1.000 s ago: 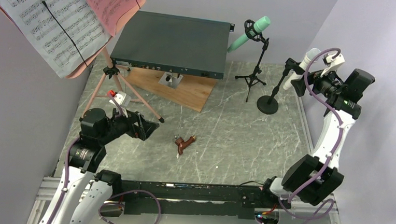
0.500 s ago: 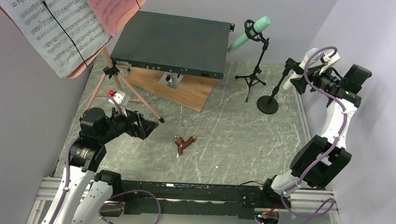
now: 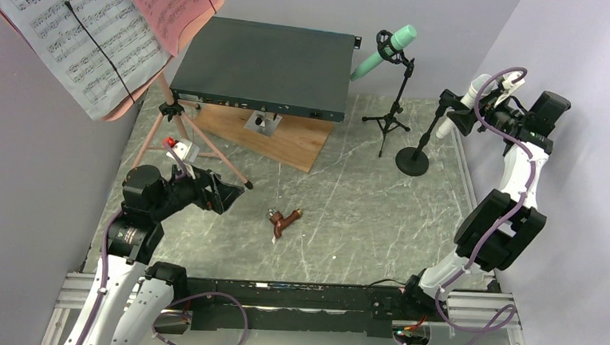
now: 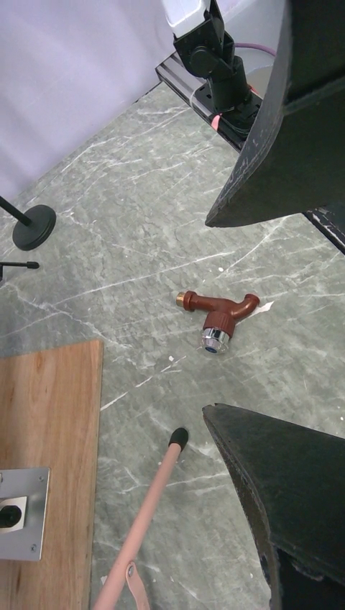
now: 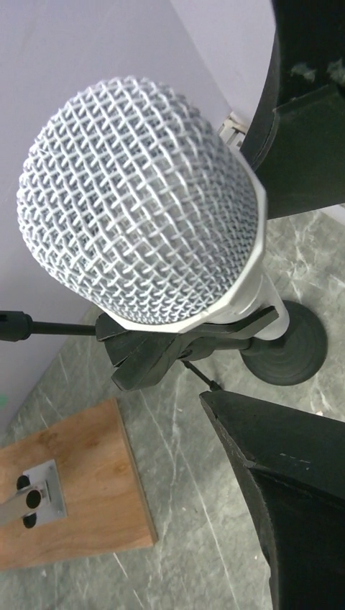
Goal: Pack up the instrument practice props
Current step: Pick up the microphone stand with the microphone from the center of the board.
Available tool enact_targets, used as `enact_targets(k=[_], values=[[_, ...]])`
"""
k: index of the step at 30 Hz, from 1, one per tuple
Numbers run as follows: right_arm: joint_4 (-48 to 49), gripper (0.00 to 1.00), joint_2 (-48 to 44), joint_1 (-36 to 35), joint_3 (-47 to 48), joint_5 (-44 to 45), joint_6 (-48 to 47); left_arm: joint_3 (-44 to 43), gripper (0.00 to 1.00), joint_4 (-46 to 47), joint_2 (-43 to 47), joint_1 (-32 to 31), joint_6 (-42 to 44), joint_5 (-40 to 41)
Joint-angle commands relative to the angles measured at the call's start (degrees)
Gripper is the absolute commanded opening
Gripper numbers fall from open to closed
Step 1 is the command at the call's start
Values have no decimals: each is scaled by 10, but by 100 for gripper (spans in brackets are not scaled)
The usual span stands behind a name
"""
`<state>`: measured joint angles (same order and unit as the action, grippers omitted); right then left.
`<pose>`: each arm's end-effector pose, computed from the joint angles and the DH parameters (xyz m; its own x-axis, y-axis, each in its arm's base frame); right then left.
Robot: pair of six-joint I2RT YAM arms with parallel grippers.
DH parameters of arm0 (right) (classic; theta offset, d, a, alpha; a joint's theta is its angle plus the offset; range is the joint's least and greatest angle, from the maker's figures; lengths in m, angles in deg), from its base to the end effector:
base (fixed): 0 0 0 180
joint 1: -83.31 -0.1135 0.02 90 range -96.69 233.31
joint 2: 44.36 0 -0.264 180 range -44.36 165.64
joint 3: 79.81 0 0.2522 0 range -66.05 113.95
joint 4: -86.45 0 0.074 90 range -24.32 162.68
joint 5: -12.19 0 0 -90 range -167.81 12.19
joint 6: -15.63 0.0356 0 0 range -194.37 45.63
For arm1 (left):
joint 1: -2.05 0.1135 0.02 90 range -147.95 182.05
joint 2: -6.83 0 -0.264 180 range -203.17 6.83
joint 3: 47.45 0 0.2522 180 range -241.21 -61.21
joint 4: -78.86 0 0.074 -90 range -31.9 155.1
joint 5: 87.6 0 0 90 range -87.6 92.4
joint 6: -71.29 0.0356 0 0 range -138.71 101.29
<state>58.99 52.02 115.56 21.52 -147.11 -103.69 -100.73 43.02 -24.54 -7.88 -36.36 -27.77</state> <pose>0.3396 -0.1749 0.3645 -0.0168 -0.1941 -0.9808 -0.6313 0.7628 -0.1401 0.1252 -0.0401 0.3198 -0.4169 -0.1931 -0.8882 0.5280 0.7439 -0.4096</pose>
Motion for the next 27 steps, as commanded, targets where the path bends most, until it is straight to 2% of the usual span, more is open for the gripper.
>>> enact_targets(k=[1,8,15,19,22,27], values=[[41,85,9,-9,30,-40,7,5,99,5,-2,4,3,-33],[10,75,21,-20,39,-54,-28,5,99,6,-4,8,3,-37],[-38,50,6,-20,36,-97,-84,7,99,12,-9,8,2,-48],[-91,29,-15,-22,31,-114,-124,7,99,11,-11,8,1,-51],[-103,20,-50,-28,7,-113,-128,8,99,18,-12,8,-1,-65],[-99,12,-121,-47,-41,-101,-87,15,99,42,-16,8,-12,-104]])
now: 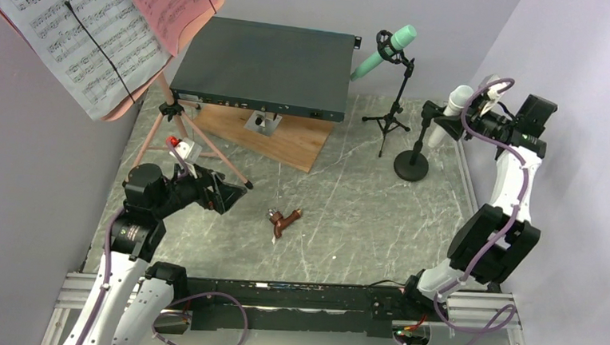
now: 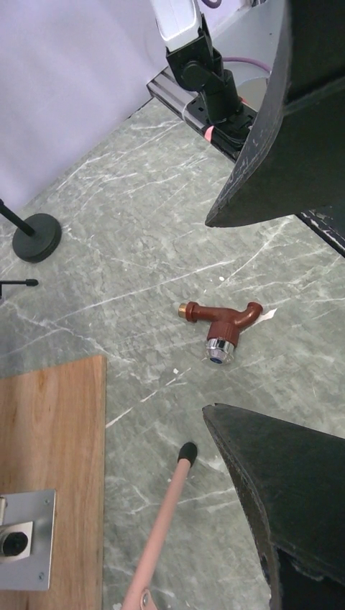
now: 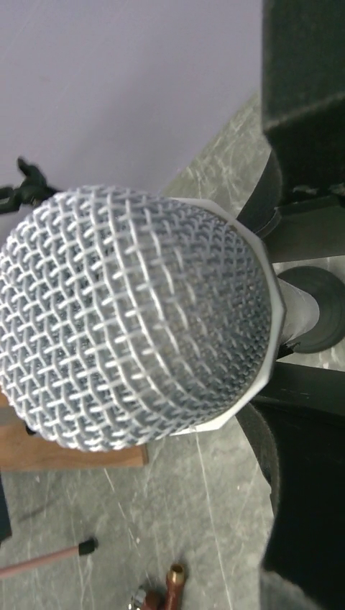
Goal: Pack up the instrument practice props
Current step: Pick up the microphone stand with the microphone from the center of the board, then place the microphone stand with the microphone at the center of the board.
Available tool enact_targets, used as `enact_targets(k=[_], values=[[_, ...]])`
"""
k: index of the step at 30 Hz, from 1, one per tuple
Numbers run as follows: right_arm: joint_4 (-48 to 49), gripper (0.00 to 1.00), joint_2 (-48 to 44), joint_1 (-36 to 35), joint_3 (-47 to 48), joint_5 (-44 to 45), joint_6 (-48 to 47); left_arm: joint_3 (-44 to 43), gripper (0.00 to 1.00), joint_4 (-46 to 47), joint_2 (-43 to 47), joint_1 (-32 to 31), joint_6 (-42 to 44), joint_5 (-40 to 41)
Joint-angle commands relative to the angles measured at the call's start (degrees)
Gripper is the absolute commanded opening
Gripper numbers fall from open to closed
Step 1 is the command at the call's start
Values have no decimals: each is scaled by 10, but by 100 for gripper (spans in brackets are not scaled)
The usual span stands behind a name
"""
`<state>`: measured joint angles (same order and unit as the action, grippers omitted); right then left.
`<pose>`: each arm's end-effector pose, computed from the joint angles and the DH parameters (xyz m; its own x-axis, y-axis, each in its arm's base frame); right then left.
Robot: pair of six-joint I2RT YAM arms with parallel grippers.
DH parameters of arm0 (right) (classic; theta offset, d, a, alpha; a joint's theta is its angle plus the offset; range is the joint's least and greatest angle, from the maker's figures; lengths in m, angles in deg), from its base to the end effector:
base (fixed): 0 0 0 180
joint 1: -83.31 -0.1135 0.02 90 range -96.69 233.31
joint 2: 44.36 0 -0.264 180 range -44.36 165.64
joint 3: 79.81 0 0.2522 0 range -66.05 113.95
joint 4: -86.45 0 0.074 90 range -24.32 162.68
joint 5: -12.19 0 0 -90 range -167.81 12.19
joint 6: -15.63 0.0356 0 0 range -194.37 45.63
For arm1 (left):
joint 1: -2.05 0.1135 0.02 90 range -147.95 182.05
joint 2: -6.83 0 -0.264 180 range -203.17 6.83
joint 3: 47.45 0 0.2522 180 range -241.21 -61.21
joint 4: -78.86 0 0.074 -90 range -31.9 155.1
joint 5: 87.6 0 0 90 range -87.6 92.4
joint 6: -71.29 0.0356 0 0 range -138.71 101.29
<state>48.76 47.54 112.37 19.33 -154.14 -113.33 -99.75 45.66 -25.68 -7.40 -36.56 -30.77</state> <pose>0.3227 -0.1398 0.3674 0.0438 -0.1943 -0.9800 -0.7586 0.6318 -0.1591 0.1306 -0.0415 0.3167 -0.4208 -0.1901 -0.8870 0.5604 0.7144 -0.4189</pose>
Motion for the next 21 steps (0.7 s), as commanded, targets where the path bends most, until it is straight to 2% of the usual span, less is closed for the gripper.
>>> enact_targets(k=[1,7,13,17,21], values=[[5,10,-92,-19,-28,-29,19,7,99,19,-6,3,-13,-80],[53,2,-180,-48,-83,-6,130,13,99,41,-10,2,-24,-109],[9,1,-243,-119,-121,-5,145,20,99,65,-12,1,-39,-134],[34,0,-283,-183,-172,-13,188,26,99,83,-16,-7,-50,-141],[48,0,-306,-217,-213,-40,198,28,99,92,-23,-25,-54,-140]])
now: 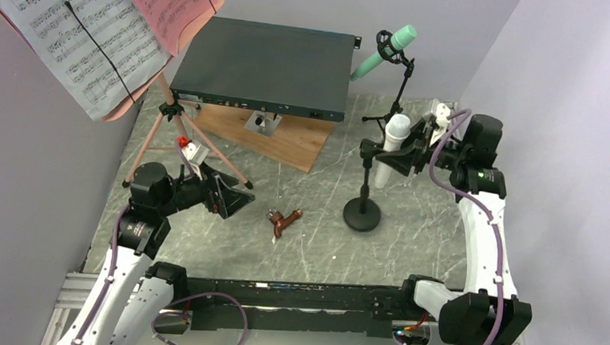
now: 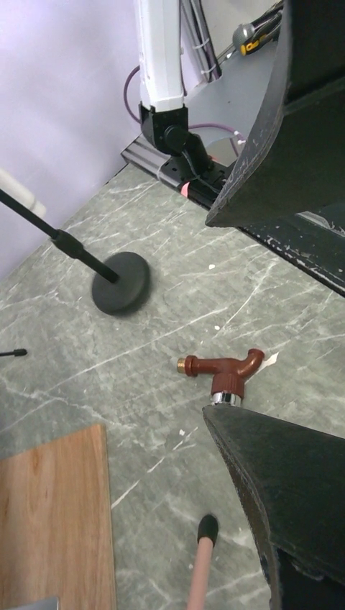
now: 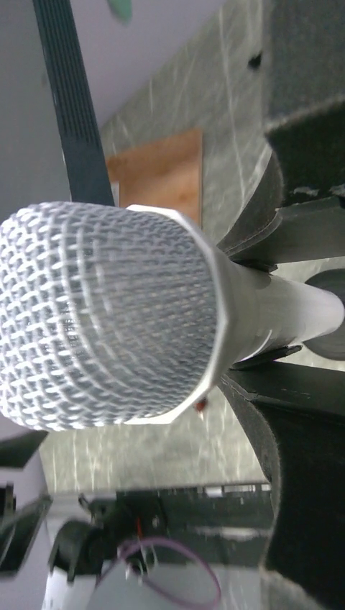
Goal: Pack up the instrument practice props
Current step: Place the microphone stand with the microphone at the center of the board.
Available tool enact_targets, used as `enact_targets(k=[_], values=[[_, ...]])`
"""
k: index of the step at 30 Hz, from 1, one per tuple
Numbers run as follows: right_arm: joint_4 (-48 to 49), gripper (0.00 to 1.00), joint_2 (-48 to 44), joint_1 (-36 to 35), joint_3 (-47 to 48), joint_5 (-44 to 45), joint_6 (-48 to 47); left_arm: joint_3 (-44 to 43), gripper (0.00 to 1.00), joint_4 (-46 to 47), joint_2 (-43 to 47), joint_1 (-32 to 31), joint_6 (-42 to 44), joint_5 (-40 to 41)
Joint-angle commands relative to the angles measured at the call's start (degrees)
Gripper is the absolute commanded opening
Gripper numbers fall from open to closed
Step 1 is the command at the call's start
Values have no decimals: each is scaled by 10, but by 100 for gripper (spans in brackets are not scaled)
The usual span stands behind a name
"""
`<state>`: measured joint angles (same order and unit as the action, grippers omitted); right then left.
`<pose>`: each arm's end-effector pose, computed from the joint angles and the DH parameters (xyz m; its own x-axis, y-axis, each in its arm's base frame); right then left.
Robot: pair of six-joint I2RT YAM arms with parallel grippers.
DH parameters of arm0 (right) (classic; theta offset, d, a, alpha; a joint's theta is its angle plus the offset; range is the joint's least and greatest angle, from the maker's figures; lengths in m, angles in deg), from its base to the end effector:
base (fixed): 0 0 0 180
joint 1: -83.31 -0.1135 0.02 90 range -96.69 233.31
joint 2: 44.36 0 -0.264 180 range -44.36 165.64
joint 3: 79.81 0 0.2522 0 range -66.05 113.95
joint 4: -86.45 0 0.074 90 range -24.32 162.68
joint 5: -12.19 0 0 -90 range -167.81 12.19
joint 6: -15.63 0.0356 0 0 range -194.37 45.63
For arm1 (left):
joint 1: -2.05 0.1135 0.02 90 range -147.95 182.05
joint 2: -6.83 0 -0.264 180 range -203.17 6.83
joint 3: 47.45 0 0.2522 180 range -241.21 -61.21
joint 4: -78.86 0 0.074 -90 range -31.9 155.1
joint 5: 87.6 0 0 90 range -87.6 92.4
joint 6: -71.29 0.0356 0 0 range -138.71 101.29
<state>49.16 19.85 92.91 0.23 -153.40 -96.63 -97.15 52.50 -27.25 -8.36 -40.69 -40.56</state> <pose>0.2275 -0.0035 0.3897 -0.0129 -0.0934 -0.9955 -0.9208 0.3893 -0.0246 0.1358 -0.0496 0.3107 -0.4659 -0.1929 -0.8635 0.6647 0.5679 -0.4855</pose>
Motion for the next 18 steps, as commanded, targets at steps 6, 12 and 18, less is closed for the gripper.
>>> enact_targets(k=[6,12,18], values=[[-45,0,-50,-43,-57,-103,-83,15,99,66,3,-60,-34,-18],[-175,2,-79,-43,-78,-109,-224,-2,99,87,-9,-143,-33,46],[-181,16,-110,-32,-113,-82,-229,-45,99,92,-64,-252,16,122]])
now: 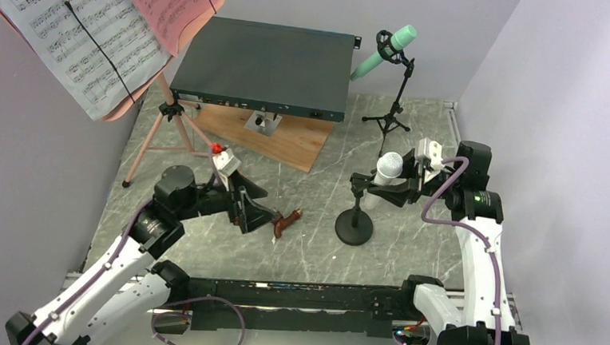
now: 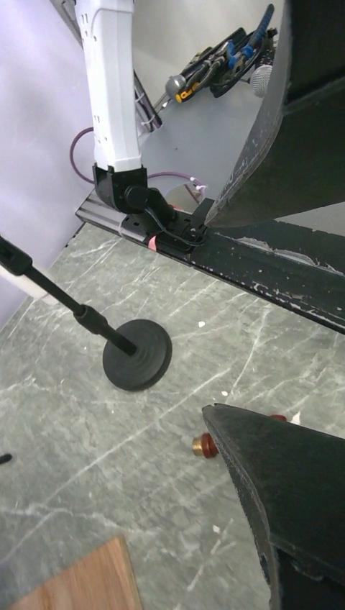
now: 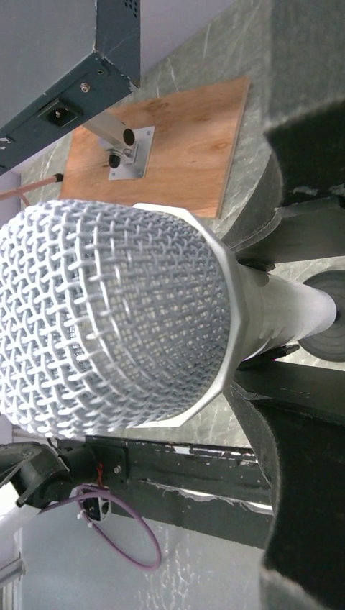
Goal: Pack up the instrument practice props
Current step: Place the microphone stand with the microphone at the center of the board.
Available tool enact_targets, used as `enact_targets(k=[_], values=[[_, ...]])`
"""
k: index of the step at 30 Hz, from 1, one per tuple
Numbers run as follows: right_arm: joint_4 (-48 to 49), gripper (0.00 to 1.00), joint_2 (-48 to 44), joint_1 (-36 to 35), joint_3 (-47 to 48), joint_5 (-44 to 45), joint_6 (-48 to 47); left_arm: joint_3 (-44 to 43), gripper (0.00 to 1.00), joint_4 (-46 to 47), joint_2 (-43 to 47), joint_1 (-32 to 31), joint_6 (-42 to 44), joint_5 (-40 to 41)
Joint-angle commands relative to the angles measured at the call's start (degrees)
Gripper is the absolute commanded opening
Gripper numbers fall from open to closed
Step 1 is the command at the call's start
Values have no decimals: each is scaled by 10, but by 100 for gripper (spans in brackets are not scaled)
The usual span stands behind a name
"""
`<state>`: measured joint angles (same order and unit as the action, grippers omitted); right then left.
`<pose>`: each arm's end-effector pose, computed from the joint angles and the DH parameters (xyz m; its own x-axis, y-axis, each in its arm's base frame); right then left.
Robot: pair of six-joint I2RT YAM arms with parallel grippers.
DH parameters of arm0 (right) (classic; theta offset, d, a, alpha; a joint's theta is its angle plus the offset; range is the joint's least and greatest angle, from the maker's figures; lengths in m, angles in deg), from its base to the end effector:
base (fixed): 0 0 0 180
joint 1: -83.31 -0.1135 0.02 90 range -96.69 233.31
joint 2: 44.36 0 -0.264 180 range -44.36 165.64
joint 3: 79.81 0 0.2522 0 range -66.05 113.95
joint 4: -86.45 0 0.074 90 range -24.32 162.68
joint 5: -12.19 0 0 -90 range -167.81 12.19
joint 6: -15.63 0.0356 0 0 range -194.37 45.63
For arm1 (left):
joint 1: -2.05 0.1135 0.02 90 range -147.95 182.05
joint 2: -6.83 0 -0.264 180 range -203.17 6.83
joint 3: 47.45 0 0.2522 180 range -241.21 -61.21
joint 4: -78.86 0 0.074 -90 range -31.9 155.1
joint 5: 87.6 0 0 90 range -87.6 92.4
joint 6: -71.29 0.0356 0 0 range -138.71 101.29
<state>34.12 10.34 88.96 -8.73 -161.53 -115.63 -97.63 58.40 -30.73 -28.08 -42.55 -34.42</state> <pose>0.1751 0.0182 0.3544 0.0818 -0.0806 -0.9934 -0.9791 0.1795 -0.0952 0.1263 -0.0979 0.3156 -0.4779 -0.0968 -0.8731 0.7895 0.3884 -0.4752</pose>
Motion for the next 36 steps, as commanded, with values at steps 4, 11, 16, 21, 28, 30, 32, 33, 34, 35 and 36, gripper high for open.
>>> enact_targets(k=[4,11,16,21,28,30,32,33,34,35,36], values=[[1,33,-37,34,-53,-3,-4,-60,99,61,-83,-147,85,116],[7,72,-57,61,-75,-10,8,-110,99,125,-189,-271,202,195],[58,89,-72,96,-91,-49,77,-136,99,172,-244,-283,294,161],[192,92,-91,137,-127,-95,220,-173,99,209,-299,-282,330,136],[230,97,-87,163,-110,-81,273,-256,98,215,-379,-258,328,69],[259,97,-86,174,-108,-96,304,-273,97,225,-398,-241,313,35],[303,97,-86,183,-113,-107,347,-290,96,238,-414,-225,294,4],[317,97,-87,186,-116,-109,367,-298,96,244,-422,-220,288,-10],[324,97,-87,188,-118,-109,372,-309,96,247,-434,-218,281,-22],[326,97,-88,189,-120,-109,374,-318,96,247,-440,-216,279,-30],[326,97,-88,190,-119,-109,377,-327,96,247,-452,-216,277,-35]])
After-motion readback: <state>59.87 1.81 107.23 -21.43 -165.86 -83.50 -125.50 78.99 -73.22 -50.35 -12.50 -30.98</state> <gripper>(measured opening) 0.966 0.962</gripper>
